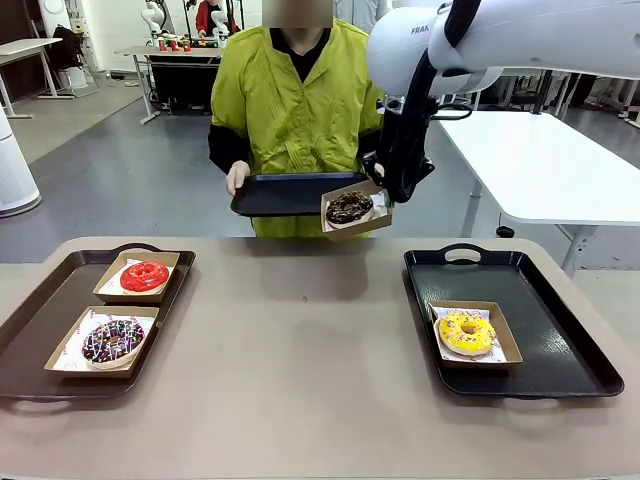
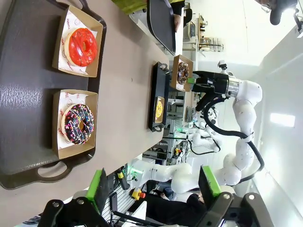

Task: Individually package the donuts and arrange them on the tray.
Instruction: Place the picked Paper togo box on the Handle tray.

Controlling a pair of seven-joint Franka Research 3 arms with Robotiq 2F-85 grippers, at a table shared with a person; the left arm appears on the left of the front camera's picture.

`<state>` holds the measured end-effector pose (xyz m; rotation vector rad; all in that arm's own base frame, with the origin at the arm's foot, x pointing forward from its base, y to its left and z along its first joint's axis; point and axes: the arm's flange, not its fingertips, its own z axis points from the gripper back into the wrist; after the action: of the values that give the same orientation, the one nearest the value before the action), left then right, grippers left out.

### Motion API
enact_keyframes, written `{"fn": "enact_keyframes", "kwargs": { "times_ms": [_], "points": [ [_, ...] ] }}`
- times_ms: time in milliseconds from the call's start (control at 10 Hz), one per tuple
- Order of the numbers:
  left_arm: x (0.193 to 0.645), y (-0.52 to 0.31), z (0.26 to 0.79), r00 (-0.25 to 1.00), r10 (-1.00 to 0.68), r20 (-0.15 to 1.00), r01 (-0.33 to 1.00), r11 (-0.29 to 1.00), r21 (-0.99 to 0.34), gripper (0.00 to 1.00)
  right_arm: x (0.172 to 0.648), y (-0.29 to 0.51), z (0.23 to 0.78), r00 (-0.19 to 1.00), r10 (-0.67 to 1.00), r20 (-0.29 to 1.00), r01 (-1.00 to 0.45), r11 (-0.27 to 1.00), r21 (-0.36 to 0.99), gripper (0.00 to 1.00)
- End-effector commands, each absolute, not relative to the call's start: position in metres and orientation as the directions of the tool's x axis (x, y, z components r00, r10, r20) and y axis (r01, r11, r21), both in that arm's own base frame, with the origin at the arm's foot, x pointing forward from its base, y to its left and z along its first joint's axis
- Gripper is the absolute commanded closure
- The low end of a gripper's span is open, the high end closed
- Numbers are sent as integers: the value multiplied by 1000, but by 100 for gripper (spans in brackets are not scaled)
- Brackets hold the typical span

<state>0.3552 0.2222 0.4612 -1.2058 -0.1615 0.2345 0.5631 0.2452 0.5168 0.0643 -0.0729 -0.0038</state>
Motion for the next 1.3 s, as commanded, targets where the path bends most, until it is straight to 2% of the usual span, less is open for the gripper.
{"fn": "enact_keyframes", "kwargs": {
  "times_ms": [0,300,500,700,1200],
  "points": [
    [352,223,464,965,261,4,-89,344,-935,0,538,194,543,999,19,49,-20,999,25,99],
    [352,223,464,965,261,4,-89,344,-935,0,516,105,555,999,4,40,-7,997,76,99],
    [352,223,464,965,261,4,-89,344,-935,0,512,47,541,995,-43,89,34,995,98,99],
    [352,223,464,965,261,4,-89,344,-935,0,523,10,509,991,-54,123,44,995,89,99],
    [352,223,464,965,261,4,-89,344,-935,0,548,-5,419,996,-75,57,71,996,60,99]
  ]
}}
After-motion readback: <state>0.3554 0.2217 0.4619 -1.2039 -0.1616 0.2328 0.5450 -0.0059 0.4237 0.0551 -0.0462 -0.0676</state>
